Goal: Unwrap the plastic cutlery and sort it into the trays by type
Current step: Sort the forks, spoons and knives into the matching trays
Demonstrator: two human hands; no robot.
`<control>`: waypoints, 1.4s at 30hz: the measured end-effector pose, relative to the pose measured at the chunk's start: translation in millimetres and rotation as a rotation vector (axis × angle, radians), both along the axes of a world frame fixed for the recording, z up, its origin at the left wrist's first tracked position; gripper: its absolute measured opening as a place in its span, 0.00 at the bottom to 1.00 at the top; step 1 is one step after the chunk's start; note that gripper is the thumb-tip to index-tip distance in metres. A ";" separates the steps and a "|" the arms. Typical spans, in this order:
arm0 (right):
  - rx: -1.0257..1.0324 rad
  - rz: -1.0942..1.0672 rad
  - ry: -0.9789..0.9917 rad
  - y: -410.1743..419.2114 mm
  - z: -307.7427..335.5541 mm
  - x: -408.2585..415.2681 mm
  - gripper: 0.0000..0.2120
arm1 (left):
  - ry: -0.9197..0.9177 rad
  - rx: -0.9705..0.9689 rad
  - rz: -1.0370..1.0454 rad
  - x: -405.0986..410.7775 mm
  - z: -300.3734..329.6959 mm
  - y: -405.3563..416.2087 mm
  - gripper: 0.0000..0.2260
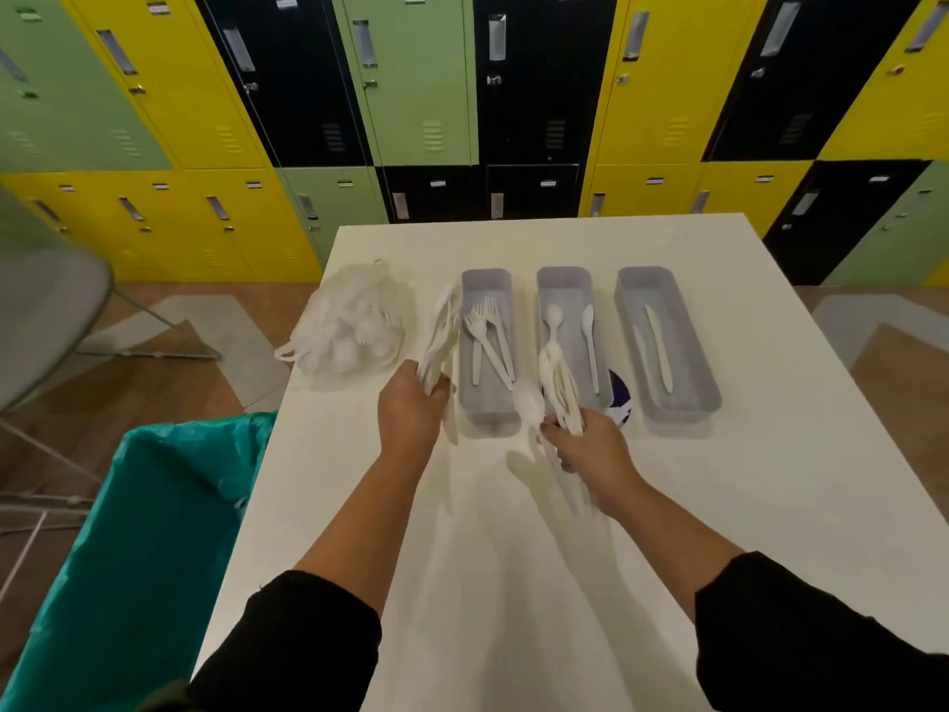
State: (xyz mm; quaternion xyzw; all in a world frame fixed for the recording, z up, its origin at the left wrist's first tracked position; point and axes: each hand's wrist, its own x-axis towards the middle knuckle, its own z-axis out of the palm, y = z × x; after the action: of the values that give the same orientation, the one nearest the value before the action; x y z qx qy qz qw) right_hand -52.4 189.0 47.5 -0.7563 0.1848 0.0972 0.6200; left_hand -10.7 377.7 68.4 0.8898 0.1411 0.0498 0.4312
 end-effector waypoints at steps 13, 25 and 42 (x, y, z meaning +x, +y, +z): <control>-0.062 -0.167 -0.080 -53.6 7.3 98.9 0.08 | 0.100 -0.271 -0.003 43.7 -11.1 -75.2 0.08; 0.108 -0.068 0.052 -43.2 -8.1 94.9 0.10 | 0.113 -0.363 -0.028 78.3 -18.5 -126.0 0.12; 0.111 -0.201 -0.042 -105.7 5.0 90.7 0.03 | 0.216 -0.591 -0.123 75.0 -17.5 -153.4 0.04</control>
State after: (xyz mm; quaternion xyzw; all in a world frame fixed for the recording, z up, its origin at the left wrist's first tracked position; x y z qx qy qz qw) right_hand 38.3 83.3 52.4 -0.7002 0.2411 0.0287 0.6714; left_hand 64.3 224.3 50.9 0.7331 0.1402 -0.1141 0.6556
